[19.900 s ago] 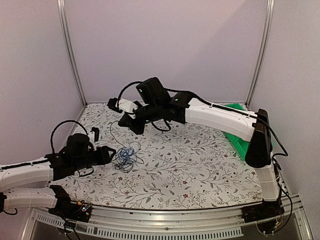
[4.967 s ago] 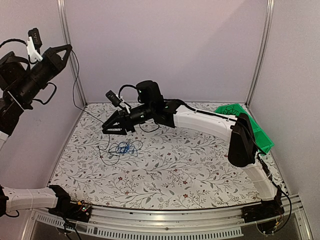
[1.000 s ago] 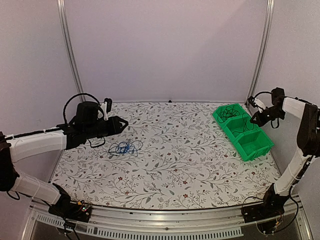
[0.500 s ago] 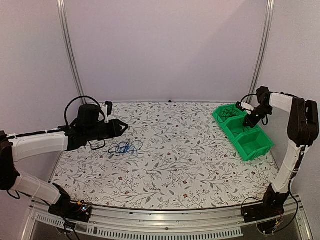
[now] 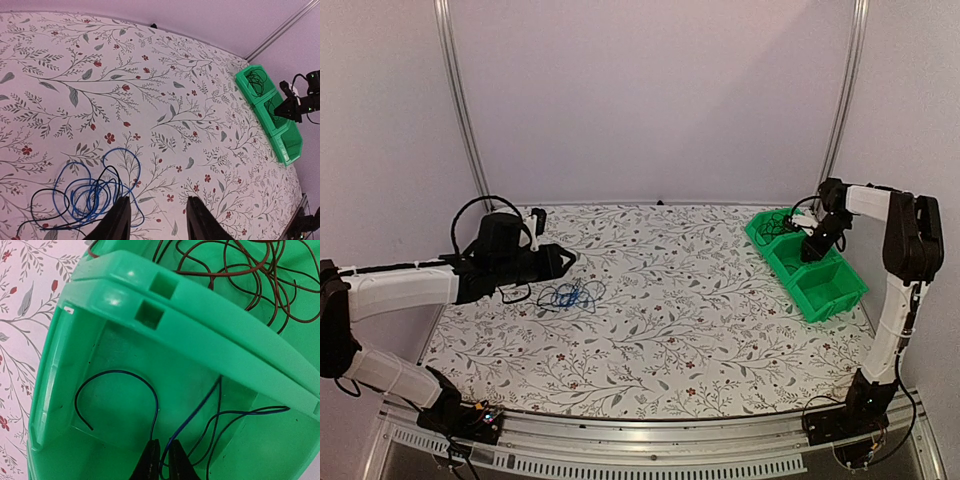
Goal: Untangle the cables
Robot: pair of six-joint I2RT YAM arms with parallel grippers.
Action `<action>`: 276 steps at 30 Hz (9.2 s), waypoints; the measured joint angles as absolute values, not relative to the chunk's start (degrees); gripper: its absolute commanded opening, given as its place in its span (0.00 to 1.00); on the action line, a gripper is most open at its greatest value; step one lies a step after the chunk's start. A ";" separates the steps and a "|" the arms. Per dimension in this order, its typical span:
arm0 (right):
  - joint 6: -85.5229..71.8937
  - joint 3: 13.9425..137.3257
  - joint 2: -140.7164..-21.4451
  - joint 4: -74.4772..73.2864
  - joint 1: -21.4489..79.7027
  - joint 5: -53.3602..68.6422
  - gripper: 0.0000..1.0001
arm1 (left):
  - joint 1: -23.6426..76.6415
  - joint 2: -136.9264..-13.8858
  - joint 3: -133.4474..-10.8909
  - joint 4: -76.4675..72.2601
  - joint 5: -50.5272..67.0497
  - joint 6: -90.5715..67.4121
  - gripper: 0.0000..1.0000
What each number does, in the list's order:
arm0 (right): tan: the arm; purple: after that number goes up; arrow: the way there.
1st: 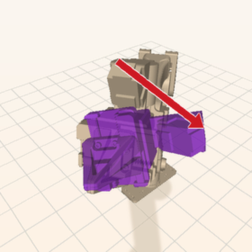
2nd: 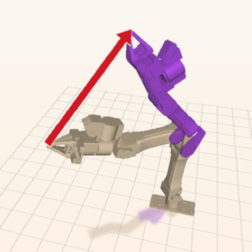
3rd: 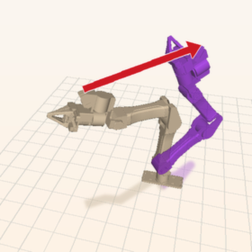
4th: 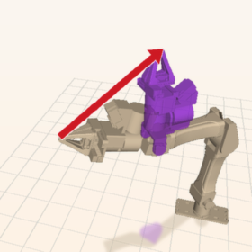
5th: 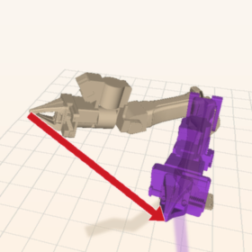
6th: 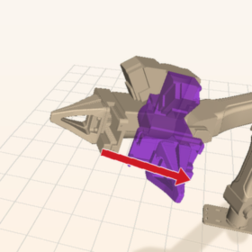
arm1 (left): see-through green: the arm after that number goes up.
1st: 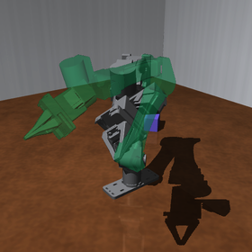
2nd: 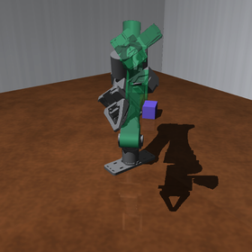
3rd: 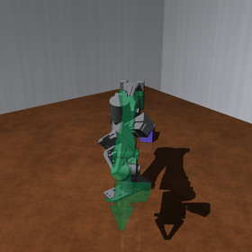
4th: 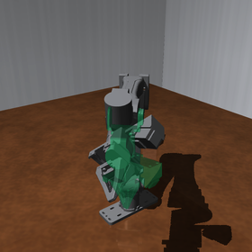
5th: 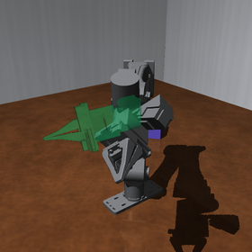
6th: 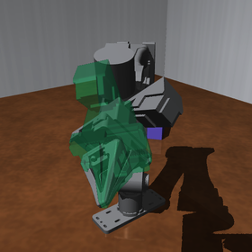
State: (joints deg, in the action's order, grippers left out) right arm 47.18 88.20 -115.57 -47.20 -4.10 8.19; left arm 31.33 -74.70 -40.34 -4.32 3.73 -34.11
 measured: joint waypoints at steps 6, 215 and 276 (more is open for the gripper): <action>46.30 94.61 -115.37 -52.42 -3.33 7.38 0.39 | 31.05 -74.70 -40.34 -3.62 3.07 -33.12 0.38; 18.46 121.60 -136.35 -16.73 51.11 33.52 0.09 | 26.24 -69.14 -54.59 7.31 20.62 -36.80 0.00; 3.18 115.09 -128.55 -12.32 48.14 41.71 0.65 | 26.85 -72.86 -53.21 -5.06 33.19 -32.91 0.00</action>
State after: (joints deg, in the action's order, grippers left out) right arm 3.18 115.09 -128.55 -12.32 48.14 41.71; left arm 26.85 -72.86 -53.21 -5.06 33.19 -32.91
